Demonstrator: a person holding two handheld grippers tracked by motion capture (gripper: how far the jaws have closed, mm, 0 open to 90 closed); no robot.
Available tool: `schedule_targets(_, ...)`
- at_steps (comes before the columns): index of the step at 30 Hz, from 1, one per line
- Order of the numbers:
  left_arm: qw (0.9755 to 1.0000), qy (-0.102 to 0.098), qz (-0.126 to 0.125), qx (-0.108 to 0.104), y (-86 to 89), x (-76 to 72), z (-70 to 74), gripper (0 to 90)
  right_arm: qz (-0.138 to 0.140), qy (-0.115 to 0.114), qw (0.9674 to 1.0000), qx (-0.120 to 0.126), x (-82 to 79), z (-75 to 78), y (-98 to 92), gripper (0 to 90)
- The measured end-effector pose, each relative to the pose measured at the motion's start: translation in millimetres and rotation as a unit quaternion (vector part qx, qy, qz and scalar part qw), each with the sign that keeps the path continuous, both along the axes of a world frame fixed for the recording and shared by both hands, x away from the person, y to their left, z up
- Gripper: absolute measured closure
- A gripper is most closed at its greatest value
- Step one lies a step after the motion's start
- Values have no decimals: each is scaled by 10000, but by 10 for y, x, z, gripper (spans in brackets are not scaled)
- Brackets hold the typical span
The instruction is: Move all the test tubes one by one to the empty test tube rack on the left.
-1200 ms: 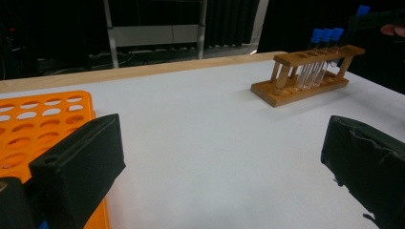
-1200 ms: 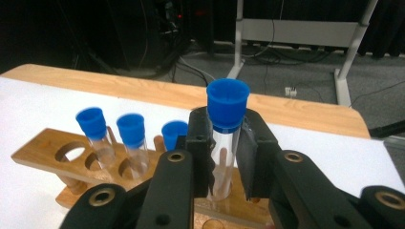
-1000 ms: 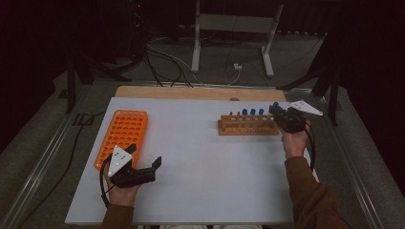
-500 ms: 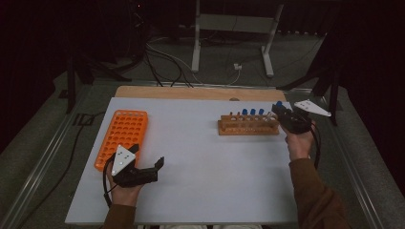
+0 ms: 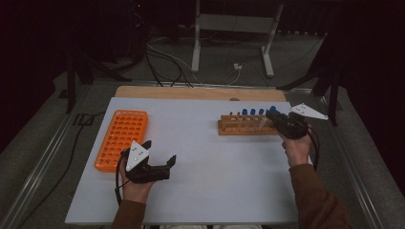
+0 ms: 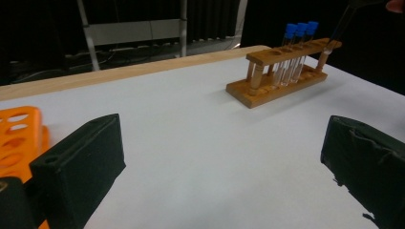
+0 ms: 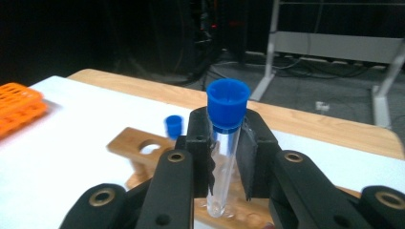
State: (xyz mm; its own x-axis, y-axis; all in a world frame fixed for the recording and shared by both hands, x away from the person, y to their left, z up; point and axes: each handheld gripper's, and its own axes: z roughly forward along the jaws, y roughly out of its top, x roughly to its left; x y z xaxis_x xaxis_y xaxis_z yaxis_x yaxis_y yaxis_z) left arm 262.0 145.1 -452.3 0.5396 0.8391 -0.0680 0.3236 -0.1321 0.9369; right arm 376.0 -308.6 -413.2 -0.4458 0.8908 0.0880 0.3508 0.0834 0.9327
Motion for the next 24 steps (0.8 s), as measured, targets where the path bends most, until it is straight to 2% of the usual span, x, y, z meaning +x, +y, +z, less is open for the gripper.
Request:
schedule_targets(11,9999,-39,-156,52,-212,97,24,21,400,186,9989,168,-105,-47,206,769)
schedule_targets(24,9995,2,-312,105,-469,227,0,22,917,367,9950,155,-235,-115,548,768)
